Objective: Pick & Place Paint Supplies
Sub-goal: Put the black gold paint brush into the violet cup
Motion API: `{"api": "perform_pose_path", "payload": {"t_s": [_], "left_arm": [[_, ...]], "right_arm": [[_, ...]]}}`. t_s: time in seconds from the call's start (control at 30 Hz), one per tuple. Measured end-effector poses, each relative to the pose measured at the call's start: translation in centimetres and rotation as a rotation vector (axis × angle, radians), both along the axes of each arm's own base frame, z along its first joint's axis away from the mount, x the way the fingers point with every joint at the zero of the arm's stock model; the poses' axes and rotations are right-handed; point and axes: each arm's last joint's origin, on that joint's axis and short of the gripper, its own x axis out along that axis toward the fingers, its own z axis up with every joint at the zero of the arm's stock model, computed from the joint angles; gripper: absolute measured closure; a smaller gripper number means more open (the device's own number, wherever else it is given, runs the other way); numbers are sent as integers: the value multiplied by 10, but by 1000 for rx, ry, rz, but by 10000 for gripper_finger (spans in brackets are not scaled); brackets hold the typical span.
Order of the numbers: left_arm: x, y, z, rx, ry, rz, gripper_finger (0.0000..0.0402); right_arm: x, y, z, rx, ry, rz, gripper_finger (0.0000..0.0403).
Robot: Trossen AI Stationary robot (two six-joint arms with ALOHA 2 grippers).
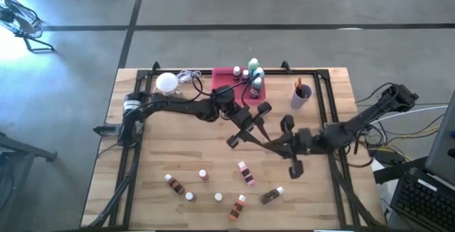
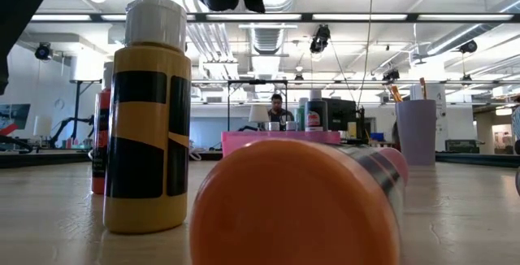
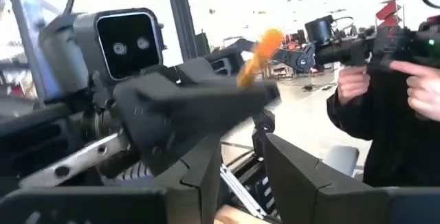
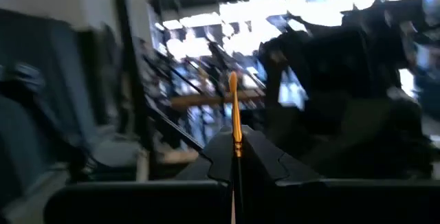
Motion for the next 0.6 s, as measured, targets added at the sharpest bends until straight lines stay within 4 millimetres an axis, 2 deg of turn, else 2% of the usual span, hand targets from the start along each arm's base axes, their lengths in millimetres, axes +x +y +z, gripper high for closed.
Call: {"api": "perform_pose_path", "payload": {"t_s": [0.3, 0.6], "left_arm": [[2, 14, -8, -30, 103, 71, 284], [-8, 23, 5, -31, 153, 96, 284]], "right_arm": [[-7, 12, -6, 17, 64, 5, 392], [-16, 22, -12, -19, 124, -119, 393]]}}
